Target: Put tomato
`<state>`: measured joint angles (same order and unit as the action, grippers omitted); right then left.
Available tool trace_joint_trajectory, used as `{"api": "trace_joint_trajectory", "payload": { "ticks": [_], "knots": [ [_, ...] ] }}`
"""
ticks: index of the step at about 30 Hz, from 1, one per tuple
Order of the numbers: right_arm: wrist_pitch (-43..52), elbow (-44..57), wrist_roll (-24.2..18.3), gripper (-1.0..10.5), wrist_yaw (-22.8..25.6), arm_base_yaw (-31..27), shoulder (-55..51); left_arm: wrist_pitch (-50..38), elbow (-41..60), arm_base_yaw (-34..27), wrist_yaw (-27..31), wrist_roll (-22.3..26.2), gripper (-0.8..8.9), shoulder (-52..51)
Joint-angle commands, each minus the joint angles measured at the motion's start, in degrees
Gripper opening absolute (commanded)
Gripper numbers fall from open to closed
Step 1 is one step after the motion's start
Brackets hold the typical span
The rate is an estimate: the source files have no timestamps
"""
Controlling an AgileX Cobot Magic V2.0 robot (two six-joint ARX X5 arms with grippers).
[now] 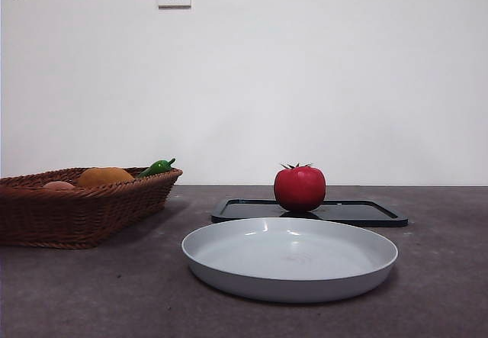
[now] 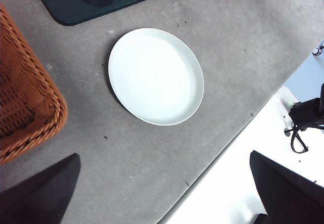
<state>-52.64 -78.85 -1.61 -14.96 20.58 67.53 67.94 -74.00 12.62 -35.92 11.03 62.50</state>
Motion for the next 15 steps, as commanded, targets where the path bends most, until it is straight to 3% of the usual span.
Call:
{"api": "trace_joint_trajectory", "payload": {
  "ticks": [1,9,15],
  "knots": [
    [-0.1,4.8,0.8,5.5,-0.7,0.3,-4.6,-0.3,-1.3,0.2,-0.2,0.3,5.28,0.3],
    [-0.6,17.6,1.8,5.5,-7.5,1.4,-17.9,-0.2,-1.3,0.2,-0.2,0.3,5.28,0.3],
    [-1.9,21.3,1.8,5.4,-8.0,2.6,-21.4,-0.2,-1.3,0.2,-0.2,0.3,5.28,0.3]
  ]
}}
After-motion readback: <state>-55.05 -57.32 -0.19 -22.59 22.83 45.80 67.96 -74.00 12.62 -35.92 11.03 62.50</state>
